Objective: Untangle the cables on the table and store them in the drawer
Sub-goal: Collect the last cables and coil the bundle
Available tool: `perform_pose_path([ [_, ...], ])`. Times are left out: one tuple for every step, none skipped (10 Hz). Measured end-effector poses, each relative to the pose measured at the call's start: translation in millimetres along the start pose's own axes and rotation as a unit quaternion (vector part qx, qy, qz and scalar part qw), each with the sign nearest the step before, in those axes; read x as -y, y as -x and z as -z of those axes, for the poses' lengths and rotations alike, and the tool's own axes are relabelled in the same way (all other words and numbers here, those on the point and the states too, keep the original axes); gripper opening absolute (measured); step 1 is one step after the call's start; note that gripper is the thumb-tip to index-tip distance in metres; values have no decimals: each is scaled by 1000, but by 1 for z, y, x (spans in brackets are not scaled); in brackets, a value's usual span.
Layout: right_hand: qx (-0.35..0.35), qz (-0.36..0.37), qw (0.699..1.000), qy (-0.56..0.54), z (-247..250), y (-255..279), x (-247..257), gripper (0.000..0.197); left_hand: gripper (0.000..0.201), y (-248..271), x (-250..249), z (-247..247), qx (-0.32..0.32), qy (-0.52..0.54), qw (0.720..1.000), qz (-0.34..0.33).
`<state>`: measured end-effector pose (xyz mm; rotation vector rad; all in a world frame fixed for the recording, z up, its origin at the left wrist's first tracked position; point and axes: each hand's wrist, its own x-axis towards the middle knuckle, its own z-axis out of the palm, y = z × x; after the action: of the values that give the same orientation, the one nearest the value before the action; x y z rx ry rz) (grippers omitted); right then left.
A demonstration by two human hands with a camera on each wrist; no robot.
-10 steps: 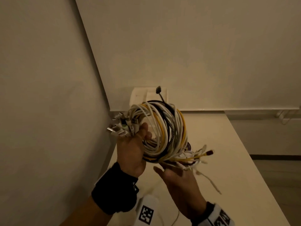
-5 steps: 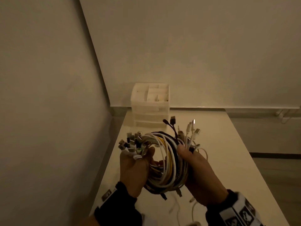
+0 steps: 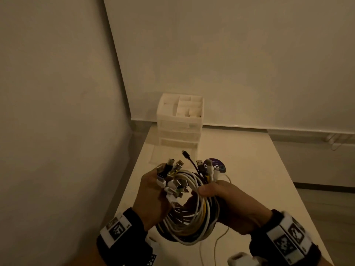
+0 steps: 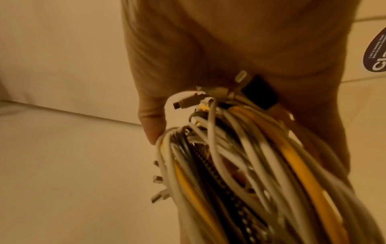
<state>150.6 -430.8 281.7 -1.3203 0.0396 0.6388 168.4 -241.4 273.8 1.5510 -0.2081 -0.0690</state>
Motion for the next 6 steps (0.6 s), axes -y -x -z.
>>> perform_pose_path([
  [-12,21,1000,2,-2,-2,-3,83,24,-4,5,5,20,-220,954,-202],
  [-5,43,999,17,-5,-4,-4,73,31,-12,11,5,10,-290,926,-241],
  [-13,33,999,41,-4,-8,-3,65,17,-10,10,8,45,-337,904,-258],
  [10,19,995,98,-6,-8,-1,47,36,-8,14,15,103,-367,884,-271],
  [35,13,987,158,-8,-8,2,27,58,-9,7,19,134,-419,846,-302],
  [19,17,980,198,-8,-10,5,24,65,-11,5,22,133,-451,828,-305],
])
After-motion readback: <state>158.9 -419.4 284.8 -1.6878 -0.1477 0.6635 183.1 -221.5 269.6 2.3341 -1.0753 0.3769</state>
